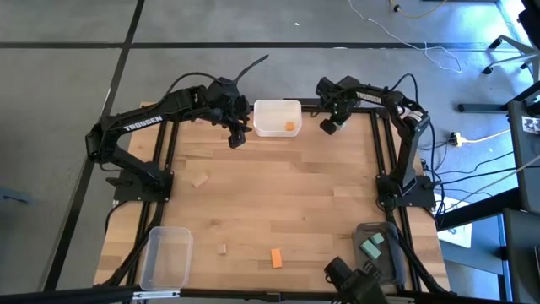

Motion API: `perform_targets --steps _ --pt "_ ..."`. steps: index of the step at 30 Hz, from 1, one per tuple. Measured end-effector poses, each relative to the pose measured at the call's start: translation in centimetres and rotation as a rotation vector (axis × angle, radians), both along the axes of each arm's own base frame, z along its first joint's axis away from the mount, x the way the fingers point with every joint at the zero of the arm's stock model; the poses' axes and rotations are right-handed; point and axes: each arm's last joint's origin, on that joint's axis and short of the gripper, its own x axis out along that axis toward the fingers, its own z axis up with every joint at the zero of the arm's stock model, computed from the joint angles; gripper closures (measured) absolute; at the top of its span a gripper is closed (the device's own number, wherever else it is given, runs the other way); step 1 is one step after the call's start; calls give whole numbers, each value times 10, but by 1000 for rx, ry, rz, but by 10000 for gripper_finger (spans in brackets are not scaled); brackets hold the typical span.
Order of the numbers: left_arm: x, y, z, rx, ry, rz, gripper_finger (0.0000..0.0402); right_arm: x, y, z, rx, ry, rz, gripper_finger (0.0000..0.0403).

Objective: Sort & place blocks by color
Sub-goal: Put the light blue block into the black bin

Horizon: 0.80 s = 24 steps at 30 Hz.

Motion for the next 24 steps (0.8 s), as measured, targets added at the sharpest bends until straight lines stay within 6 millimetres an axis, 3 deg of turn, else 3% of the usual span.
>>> perform_targets --steps 11,24 --pt "0 0 0 0 0 0 227 38 29 11 50 -99 66 402" --pt "0 0 0 0 0 0 227 90 101 11 102 -146 209 402"
